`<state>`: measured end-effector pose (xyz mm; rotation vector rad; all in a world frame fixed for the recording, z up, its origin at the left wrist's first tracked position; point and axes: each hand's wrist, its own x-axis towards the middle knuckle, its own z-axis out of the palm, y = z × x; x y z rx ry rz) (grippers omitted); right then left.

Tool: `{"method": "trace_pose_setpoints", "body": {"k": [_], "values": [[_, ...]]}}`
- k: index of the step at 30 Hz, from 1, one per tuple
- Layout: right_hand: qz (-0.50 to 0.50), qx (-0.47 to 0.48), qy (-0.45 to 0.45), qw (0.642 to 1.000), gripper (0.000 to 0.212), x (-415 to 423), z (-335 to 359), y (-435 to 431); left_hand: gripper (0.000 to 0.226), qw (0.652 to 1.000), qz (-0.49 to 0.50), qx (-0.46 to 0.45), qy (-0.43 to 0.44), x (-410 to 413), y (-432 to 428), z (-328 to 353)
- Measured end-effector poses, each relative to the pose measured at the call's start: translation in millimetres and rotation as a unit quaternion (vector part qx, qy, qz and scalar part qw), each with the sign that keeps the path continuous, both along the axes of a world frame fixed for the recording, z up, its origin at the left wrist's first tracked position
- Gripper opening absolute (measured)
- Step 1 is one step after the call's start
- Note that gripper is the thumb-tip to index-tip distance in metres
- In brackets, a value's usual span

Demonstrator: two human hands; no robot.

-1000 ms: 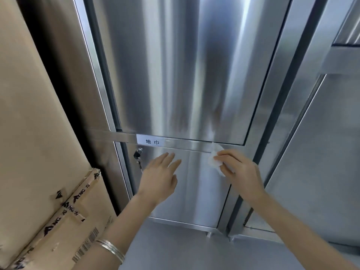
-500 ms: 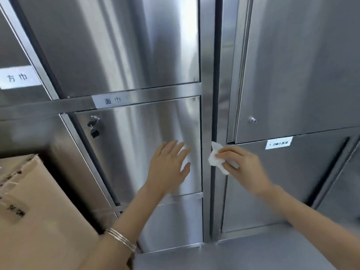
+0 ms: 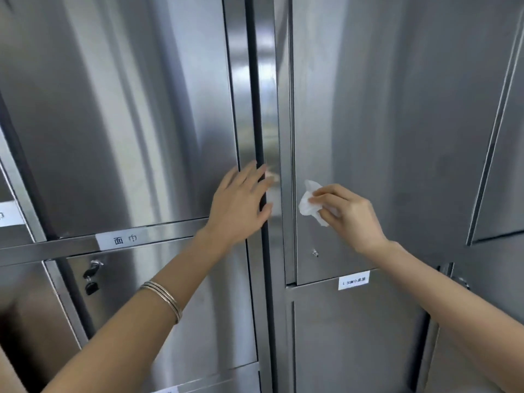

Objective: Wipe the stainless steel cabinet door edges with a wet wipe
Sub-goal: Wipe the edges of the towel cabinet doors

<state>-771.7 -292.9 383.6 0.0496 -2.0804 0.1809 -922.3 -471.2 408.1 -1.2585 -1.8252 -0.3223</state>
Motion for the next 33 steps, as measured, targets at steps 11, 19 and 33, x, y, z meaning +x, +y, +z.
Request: {"method": "trace_pose_setpoints", "body": {"k": [11,19,33], "values": [[0.074,0.091,0.078,0.990,0.018,-92,113,81,0.068,0.993,0.096,0.059,0.019,-67,82,85],[0.030,0.127,0.102,0.986,0.018,-166,167,96,0.072,0.987,0.136,0.045,0.074,-98,103,148],[-0.026,0.158,0.151,0.976,0.015,-186,193,98,0.070,0.985,0.039,0.070,0.153,-134,110,177]]}}
